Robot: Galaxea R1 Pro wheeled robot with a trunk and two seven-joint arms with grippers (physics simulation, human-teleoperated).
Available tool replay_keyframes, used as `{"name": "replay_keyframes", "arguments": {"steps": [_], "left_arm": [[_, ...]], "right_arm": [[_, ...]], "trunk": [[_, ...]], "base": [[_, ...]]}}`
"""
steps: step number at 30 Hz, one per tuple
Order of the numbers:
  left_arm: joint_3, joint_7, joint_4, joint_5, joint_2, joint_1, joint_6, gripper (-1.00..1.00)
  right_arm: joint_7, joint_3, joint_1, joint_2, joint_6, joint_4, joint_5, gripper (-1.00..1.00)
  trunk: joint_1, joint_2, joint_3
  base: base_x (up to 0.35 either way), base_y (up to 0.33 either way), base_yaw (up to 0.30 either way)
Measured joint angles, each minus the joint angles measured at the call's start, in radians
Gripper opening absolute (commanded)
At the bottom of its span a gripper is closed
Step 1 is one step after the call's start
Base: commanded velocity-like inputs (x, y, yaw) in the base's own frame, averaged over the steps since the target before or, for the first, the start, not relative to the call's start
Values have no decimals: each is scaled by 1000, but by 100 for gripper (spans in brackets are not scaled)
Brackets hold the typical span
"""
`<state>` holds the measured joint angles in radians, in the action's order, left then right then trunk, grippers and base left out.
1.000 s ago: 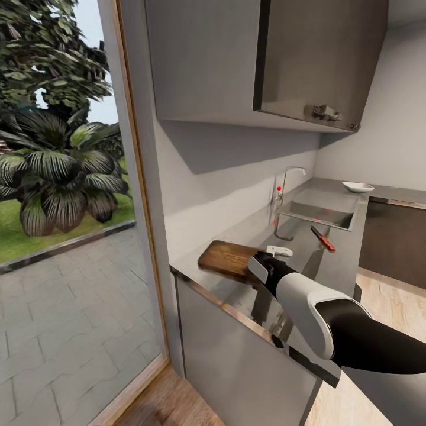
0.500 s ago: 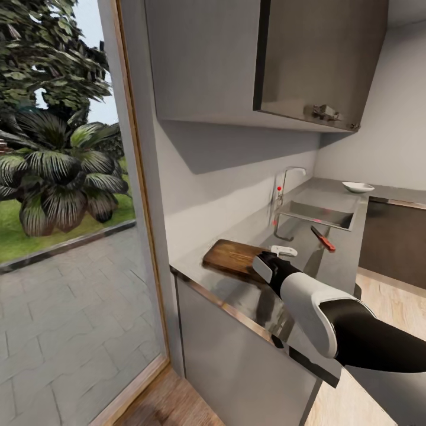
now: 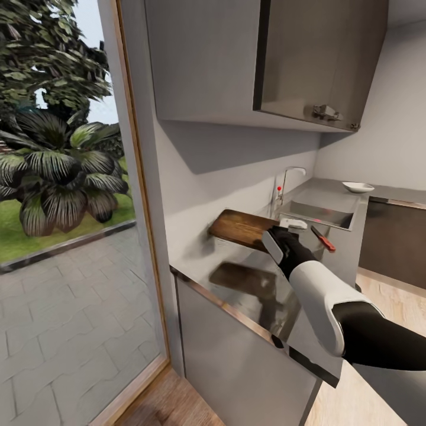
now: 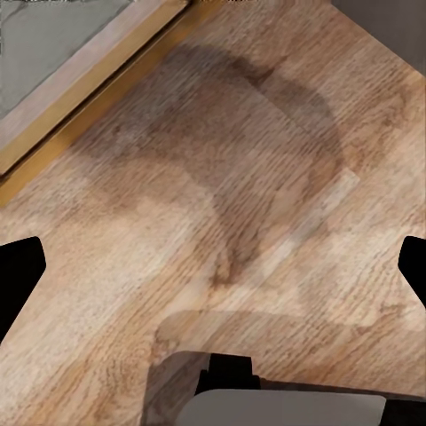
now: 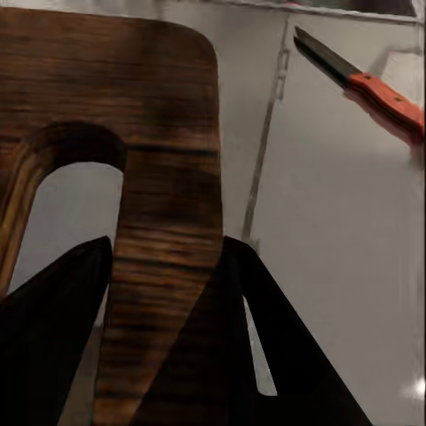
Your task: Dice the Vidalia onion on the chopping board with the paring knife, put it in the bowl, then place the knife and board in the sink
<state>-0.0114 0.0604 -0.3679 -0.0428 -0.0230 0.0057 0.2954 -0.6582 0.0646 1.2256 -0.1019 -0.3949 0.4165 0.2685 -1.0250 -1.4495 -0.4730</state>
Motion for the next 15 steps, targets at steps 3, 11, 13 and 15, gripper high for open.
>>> {"name": "replay_keyframes", "arguments": {"steps": [3,11,13,15], "left_arm": [[0,0,0,0,0,0,4,100],[0,0,0,0,0,0,6,100],[0,0,0,0,0,0,6,100],[0,0,1,0,0,0,7,100]], "right_arm": [[1,9,0,10,-22,36,8,-100],[58,15,-1,38,-30,42,7,-100],[77,15,-1,42,-31,39,-14,-100],[87,15,-1,44,-33,36,-47,-100]], "trunk": [[0,0,0],[0,0,0],[0,0,0],[0,0,0]], "base": [[0,0,0],[-6,0,0],[-85,0,0],[-153,-7,0]]}}
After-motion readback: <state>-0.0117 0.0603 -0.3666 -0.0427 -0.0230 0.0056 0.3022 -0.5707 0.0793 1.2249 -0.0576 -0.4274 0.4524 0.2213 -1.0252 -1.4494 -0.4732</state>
